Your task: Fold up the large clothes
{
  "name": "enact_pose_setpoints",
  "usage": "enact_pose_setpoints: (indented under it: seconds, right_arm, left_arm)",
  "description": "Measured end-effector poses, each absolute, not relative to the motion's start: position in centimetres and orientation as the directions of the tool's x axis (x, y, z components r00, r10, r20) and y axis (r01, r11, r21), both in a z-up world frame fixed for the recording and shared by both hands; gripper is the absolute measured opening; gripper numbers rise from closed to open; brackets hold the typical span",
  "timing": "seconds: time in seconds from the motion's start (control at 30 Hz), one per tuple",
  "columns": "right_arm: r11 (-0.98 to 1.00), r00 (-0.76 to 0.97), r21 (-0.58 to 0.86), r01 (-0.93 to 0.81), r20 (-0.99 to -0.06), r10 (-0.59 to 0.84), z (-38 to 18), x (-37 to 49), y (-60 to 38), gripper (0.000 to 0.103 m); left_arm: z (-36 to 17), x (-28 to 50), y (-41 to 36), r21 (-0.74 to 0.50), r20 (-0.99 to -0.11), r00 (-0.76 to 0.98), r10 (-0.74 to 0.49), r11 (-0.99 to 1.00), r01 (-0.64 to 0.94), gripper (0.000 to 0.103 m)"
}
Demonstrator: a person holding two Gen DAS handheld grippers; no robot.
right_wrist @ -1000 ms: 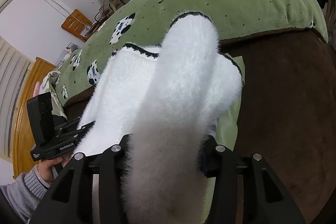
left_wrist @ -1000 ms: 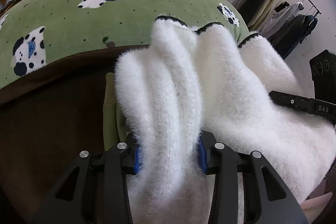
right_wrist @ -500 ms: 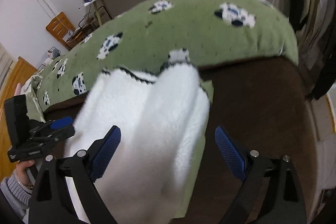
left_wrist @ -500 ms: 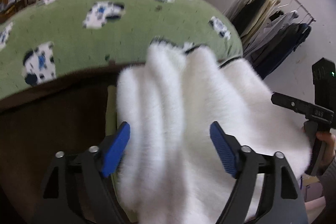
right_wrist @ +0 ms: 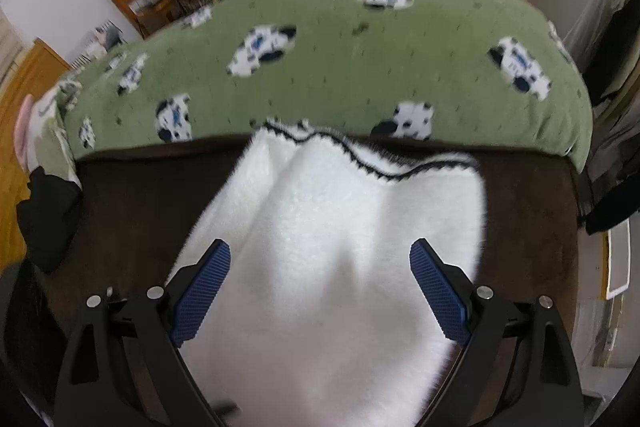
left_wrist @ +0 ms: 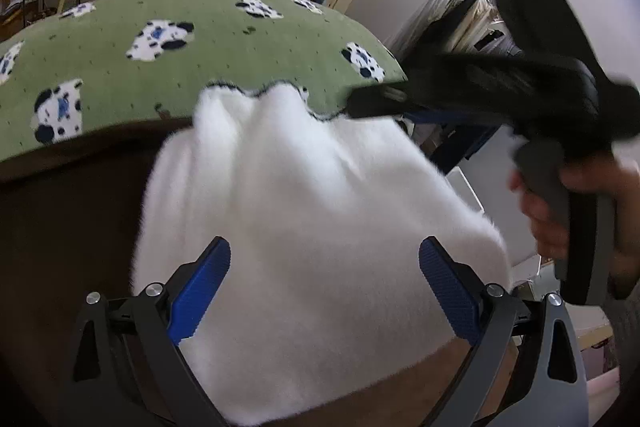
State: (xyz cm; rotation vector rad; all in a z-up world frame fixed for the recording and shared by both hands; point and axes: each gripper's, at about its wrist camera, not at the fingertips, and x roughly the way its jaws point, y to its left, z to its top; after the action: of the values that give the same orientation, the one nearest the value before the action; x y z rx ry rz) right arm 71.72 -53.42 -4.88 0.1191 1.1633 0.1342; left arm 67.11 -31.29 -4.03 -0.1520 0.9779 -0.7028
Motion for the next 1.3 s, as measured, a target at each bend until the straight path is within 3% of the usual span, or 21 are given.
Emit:
enact_pose_setpoints:
  seconds: [0.23,0.4,0.67,0.9,1.1,1.3]
  right_arm:
    - [0.994,0.259,0.105,0.043,-0.962,0.091,-11.6,74.1,-53.4,0.087]
    - [0.99,0.267,0.114,0.086,-0.96,0.087,-13.6,75.2,-54.3,0.098]
    - [0.984,0.254,0.139,0.11,-0.961,0.107,-15.0,76.4,-55.4,0.099]
    - [0.982,0.287,0.154,0.106,-0.951,0.118,-14.4,75.6,-55.4,0.099]
    - [0.989,0.45,0.126,0.075,-0.89,0.079,-10.0,71.5,-54.3,0.097]
    - [0.996,0.551,0.039,0.084,-0.834,-0.014,-4.3,65.3,-53.5,0.097]
  left_arm:
    - [-7.6,66.4,-32.2,-0.459,-0.713,0.305,-0.632,0.749,0.479,0.095]
    - [-8.6,65.6,-33.2,-0.411,-0.712,0.337,-0.616,0.755,0.511,0.096]
    - [-8.9,65.0,-33.9,-0.355,-0.711,0.388,-0.587,0.776,0.522,0.096]
    - [-8.9,64.8,-34.0,-0.341,-0.718,0.396,-0.572,0.786,0.515,0.097]
    - [-7.9,64.8,-33.8,-0.326,-0.757,0.363,-0.543,0.795,0.511,0.097]
    - [-3.1,62.7,-31.8,-0.211,-0.751,0.447,-0.486,0.819,0.534,0.097]
